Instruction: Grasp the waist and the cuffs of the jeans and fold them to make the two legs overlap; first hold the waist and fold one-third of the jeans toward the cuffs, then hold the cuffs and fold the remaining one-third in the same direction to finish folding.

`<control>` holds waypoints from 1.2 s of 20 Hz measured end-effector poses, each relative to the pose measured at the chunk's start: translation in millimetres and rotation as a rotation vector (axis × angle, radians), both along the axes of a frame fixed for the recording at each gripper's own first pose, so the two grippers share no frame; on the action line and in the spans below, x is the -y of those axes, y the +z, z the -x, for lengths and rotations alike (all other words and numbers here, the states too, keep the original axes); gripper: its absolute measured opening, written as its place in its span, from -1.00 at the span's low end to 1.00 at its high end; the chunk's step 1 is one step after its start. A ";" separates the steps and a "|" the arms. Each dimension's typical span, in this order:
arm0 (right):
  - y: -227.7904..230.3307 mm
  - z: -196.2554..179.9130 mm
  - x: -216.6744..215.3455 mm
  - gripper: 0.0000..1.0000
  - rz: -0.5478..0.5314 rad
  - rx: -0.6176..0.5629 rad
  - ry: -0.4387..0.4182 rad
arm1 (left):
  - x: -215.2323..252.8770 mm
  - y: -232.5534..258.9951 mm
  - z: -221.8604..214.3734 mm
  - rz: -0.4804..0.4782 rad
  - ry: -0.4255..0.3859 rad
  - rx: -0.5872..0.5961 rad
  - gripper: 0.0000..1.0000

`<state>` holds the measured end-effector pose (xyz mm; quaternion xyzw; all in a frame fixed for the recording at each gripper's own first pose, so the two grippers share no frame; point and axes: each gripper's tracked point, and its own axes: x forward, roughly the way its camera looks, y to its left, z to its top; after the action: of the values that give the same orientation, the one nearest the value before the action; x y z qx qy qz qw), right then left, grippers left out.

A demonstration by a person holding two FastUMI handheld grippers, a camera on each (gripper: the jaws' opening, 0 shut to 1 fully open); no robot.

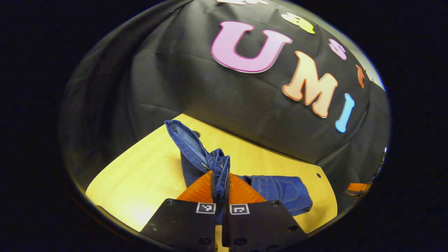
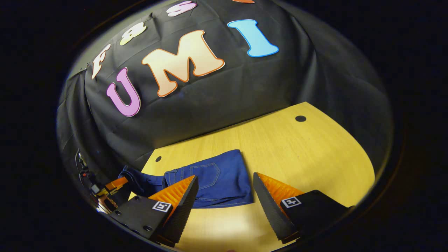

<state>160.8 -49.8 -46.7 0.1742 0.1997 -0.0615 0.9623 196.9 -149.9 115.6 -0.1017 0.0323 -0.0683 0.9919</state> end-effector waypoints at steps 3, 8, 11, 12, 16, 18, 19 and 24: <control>0.9 11.4 23.1 0.95 0.016 0.003 0.012 | 59.5 21.0 -5.6 -0.053 -0.050 0.020 -1.00; -11.0 29.7 39.3 0.95 0.007 -0.009 0.076 | 146.5 51.5 -15.3 -0.182 -0.128 0.052 -1.00; -18.2 36.1 48.3 0.95 0.014 -0.019 0.110 | 201.1 53.7 -22.7 -0.247 -0.186 0.048 -1.00; -17.9 37.9 49.2 0.96 0.009 -0.018 0.118 | 220.1 50.7 -25.1 -0.270 -0.209 0.044 -1.00; -21.6 45.1 65.6 0.96 -0.014 -0.015 0.128 | 281.1 11.6 -35.7 -0.362 -0.241 -0.022 -1.00; -25.6 47.5 74.2 0.95 -0.024 -0.020 0.121 | 298.4 -13.6 -34.8 -0.396 -0.242 -0.043 -1.00; -28.0 48.4 78.0 0.86 -0.029 -0.024 0.117 | 303.7 -28.4 -32.1 -0.429 -0.239 -0.053 -1.00; -38.5 53.3 87.4 0.95 -0.029 -0.042 0.117 | 314.3 -124.9 -16.5 -0.677 -0.260 -0.133 -0.96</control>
<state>107.4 -137.2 -85.2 0.1749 0.2304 -0.0058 0.9572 213.4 -464.2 -9.3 0.2331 0.1300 -0.1725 0.9482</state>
